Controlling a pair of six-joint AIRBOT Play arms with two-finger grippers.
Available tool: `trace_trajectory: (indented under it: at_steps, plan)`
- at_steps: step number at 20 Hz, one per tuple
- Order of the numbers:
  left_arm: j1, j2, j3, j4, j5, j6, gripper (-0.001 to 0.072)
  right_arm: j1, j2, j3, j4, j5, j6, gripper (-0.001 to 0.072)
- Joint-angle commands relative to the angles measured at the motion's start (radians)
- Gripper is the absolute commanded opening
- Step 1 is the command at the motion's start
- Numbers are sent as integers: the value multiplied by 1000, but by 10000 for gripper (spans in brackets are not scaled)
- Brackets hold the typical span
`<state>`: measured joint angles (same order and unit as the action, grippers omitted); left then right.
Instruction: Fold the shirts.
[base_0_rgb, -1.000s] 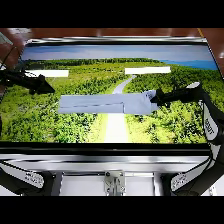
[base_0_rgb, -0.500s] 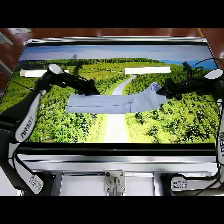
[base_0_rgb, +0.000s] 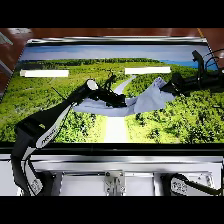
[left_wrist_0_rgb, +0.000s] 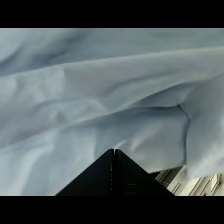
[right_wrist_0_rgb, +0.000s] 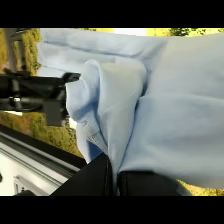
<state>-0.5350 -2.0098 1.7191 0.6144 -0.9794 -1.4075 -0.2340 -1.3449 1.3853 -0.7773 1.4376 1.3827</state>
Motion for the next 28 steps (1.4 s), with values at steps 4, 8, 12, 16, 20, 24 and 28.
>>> trace_trajectory:
  at_steps: [4,8,12,16,20,24,28]
  plan:
    - [-65,-74,0,-85,109,-75,41,1,76,1,3,61,20,68]
    - [-120,-128,1,-278,169,-30,40,1,78,1,8,84,31,68]
    - [-63,-101,0,-237,169,7,38,2,78,1,21,65,39,68]
    - [124,46,0,-24,123,7,38,103,78,1,27,-32,41,68]
    - [362,253,0,113,53,8,38,307,45,1,37,-231,37,68]
    - [577,443,0,135,0,46,38,519,-88,1,69,-429,32,67]
    - [736,571,0,135,-113,91,38,673,-306,1,326,-621,-52,68]
